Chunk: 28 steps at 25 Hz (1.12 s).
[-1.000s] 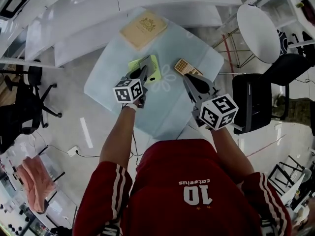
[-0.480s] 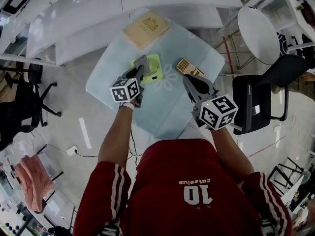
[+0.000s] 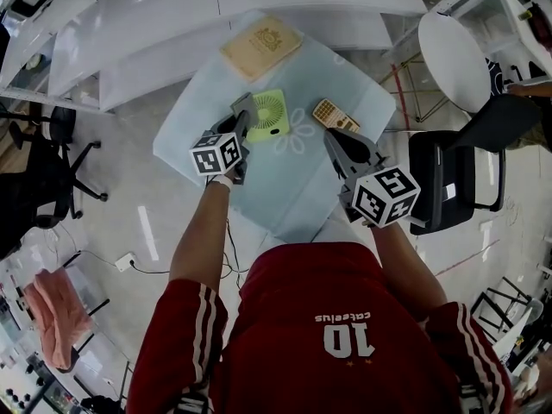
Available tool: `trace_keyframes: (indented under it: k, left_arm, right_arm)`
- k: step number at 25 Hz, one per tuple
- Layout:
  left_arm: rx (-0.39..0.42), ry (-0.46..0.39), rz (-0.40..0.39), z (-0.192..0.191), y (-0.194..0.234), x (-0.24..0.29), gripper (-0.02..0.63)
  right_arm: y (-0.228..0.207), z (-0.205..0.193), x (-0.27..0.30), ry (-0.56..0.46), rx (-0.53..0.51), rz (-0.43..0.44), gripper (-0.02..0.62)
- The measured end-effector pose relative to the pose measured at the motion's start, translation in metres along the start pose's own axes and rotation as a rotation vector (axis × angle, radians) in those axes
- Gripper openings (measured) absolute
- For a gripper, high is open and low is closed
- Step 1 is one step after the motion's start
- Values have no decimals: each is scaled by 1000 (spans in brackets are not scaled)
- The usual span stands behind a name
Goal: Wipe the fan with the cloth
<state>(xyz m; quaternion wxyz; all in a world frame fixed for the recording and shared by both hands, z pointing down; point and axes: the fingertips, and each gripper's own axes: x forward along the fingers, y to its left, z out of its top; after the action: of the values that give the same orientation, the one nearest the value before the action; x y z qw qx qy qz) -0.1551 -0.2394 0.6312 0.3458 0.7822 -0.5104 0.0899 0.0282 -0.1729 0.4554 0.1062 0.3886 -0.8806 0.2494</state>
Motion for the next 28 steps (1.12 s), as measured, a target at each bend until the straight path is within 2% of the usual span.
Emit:
trace_keyframes:
  k: [28]
  left_arm:
    - [7, -24, 61, -3, 21, -32, 21]
  right_arm:
    - [20, -1, -8, -7, -18, 11, 5]
